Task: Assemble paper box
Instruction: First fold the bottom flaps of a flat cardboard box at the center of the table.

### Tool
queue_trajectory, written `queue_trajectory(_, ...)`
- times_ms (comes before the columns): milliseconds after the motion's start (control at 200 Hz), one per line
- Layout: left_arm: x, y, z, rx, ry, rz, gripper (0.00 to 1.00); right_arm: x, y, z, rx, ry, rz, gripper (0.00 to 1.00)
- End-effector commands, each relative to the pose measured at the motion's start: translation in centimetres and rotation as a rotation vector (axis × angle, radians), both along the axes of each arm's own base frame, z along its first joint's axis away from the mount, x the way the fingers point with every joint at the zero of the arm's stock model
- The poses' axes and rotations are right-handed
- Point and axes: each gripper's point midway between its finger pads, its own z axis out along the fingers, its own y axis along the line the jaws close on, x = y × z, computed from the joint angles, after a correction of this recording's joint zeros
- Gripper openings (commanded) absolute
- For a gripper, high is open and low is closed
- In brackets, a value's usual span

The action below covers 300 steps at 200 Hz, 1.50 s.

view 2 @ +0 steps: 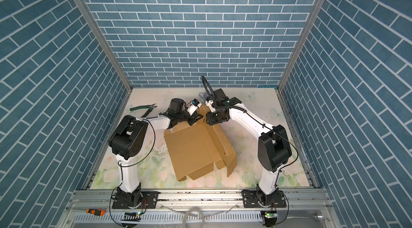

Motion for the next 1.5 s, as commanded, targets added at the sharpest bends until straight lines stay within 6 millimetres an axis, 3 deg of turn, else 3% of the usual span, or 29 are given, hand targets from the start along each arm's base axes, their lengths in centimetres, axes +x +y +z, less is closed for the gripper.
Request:
queue_trajectory(0,1.0,0.3,1.5,-0.003,-0.081,0.068,0.15,-0.9,0.8,1.7,0.062,0.004,0.054,0.54)
queue_trajectory(170,1.3,0.7,1.6,0.012,-0.116,0.123,0.0,-1.1,0.7,2.2,0.099,0.015,0.038,0.62)
queue_trajectory(555,1.8,1.6,2.0,0.021,-0.182,0.259,0.0,-1.7,0.5,5.2,0.349,0.126,-0.009,0.76)
queue_trajectory(740,1.1,2.0,2.6,-0.024,-0.214,0.277,0.0,-0.5,-0.2,6.2,0.456,0.15,-0.092,0.8)
queue_trajectory(905,0.1,2.0,3.0,-0.056,-0.243,0.27,0.0,1.7,-0.7,5.8,0.452,0.172,-0.203,0.75)
queue_trajectory(1020,-0.3,2.0,3.2,-0.068,-0.258,0.268,0.0,3.0,-1.4,4.2,0.377,0.16,-0.266,0.7)
queue_trajectory(1235,-0.2,2.1,3.3,-0.071,-0.259,0.284,0.0,2.3,-1.3,1.2,0.256,0.168,-0.255,0.62)
queue_trajectory(1495,0.3,2.4,3.3,-0.083,-0.248,0.31,0.23,2.0,-1.8,0.3,0.195,0.142,-0.245,0.57)
